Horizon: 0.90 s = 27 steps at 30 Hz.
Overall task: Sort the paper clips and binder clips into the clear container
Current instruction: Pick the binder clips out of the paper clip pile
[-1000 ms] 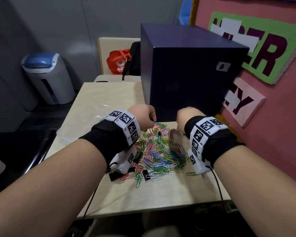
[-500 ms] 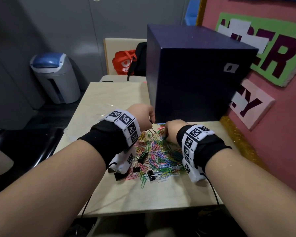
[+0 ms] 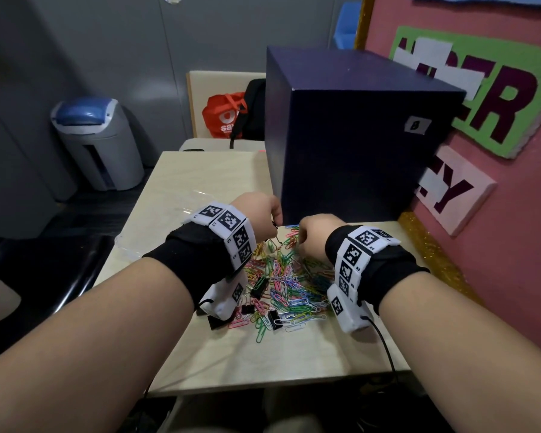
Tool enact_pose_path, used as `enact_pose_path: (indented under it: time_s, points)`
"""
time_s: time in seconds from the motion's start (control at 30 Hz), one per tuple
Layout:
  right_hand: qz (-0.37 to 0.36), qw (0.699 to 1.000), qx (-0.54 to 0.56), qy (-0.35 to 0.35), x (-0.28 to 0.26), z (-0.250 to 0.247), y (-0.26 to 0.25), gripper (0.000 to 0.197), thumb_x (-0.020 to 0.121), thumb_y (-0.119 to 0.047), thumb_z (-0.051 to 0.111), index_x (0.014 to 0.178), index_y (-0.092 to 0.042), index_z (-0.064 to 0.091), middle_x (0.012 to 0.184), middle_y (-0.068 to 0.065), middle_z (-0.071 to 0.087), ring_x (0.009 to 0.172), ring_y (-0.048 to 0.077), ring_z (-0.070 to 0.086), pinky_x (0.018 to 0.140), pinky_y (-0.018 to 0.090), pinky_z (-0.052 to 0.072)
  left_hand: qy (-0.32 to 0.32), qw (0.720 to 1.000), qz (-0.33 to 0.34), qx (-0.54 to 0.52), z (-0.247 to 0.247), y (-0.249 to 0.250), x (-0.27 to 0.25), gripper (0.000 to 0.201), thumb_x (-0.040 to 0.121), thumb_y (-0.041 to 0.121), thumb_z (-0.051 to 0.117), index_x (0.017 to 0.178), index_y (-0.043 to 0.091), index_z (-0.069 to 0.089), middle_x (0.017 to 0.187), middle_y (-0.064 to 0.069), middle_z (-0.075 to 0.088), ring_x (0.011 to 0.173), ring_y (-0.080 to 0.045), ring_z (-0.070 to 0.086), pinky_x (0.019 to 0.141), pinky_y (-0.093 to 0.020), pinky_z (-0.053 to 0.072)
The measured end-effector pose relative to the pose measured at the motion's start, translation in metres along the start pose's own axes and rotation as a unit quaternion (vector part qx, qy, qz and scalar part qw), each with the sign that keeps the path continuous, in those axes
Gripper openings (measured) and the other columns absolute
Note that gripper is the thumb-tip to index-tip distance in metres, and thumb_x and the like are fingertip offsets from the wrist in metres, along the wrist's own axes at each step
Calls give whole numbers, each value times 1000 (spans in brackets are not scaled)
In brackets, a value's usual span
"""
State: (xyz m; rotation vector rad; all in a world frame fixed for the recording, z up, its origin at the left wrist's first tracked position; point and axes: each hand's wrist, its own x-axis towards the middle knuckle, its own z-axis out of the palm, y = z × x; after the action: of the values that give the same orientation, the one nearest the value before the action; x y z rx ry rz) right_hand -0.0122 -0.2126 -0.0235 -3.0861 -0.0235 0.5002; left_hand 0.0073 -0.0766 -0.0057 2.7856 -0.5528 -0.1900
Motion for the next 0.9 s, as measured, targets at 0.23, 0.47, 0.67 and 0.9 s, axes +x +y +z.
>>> enact_pose_path:
  time_s: [0.23,0.47,0.67,0.9]
  points:
    - [22,997,-8,-67,-6,-16,2,33,96,-21,52,128,-21,60,129,2,58,116,24,58,79,28,47,9,1000,5,-6,0,3,0,15,85,10,60,89,25,60,84,6,55,80,-17,53,65,-26,41]
    - [131,990,-27,-38,5,-17,17,31,94,-21,52,120,-7,63,119,11,63,106,29,62,80,34,50,11,1000,11,-14,0,4,1,15,86,10,60,84,25,58,88,4,58,81,-18,55,66,-27,43]
    - [139,988,63,33,-3,-15,29,44,87,-18,58,130,-27,52,134,6,40,123,31,43,97,42,46,30,999,19,-41,-1,1,2,15,85,14,65,85,26,57,75,8,57,70,-13,56,60,-21,40]
    - [-44,986,161,31,-14,-10,10,35,91,-29,61,125,-22,61,119,-2,65,108,16,61,84,24,47,62,996,35,-57,-3,1,3,16,80,16,71,87,24,58,69,13,51,74,-13,54,68,-25,45]
